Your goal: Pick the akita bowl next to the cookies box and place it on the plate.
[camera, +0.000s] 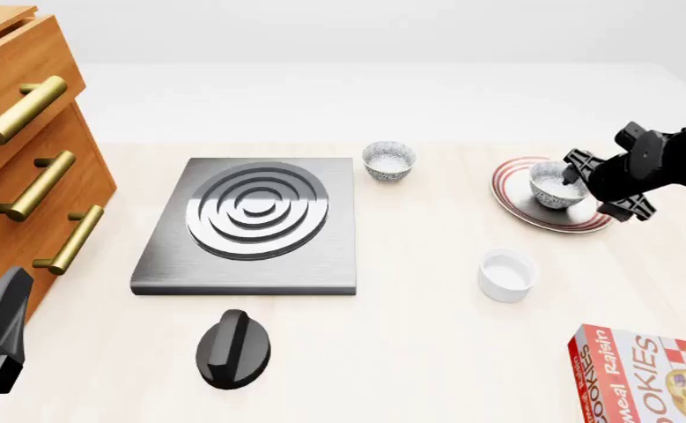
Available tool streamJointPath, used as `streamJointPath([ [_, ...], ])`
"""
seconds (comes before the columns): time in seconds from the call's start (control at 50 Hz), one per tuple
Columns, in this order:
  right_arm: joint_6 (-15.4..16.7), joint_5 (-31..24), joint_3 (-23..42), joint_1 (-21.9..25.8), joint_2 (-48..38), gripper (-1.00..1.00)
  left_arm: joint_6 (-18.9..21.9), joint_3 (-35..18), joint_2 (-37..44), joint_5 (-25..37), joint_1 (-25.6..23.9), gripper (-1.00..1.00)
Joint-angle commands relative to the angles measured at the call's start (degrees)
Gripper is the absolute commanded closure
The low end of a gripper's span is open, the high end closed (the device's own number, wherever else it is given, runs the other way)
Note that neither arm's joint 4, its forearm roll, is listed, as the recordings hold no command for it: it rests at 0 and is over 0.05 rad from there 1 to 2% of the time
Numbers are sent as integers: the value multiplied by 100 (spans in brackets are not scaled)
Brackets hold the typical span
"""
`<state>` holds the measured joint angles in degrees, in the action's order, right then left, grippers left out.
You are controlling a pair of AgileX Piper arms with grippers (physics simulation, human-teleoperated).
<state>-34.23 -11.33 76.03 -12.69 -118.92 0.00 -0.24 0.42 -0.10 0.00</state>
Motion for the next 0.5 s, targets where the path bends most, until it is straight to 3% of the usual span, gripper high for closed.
streamJointPath([
  [0.02,15,115,-61,16,106,-100,0,0,0,0,0,-100],
  [0.22,129,78,-307,-33,545,-100,0,0,0,0,0,-100],
  [0.5,296,100,-1303,-113,1732,-100,0,0,0,0,0,-100],
])
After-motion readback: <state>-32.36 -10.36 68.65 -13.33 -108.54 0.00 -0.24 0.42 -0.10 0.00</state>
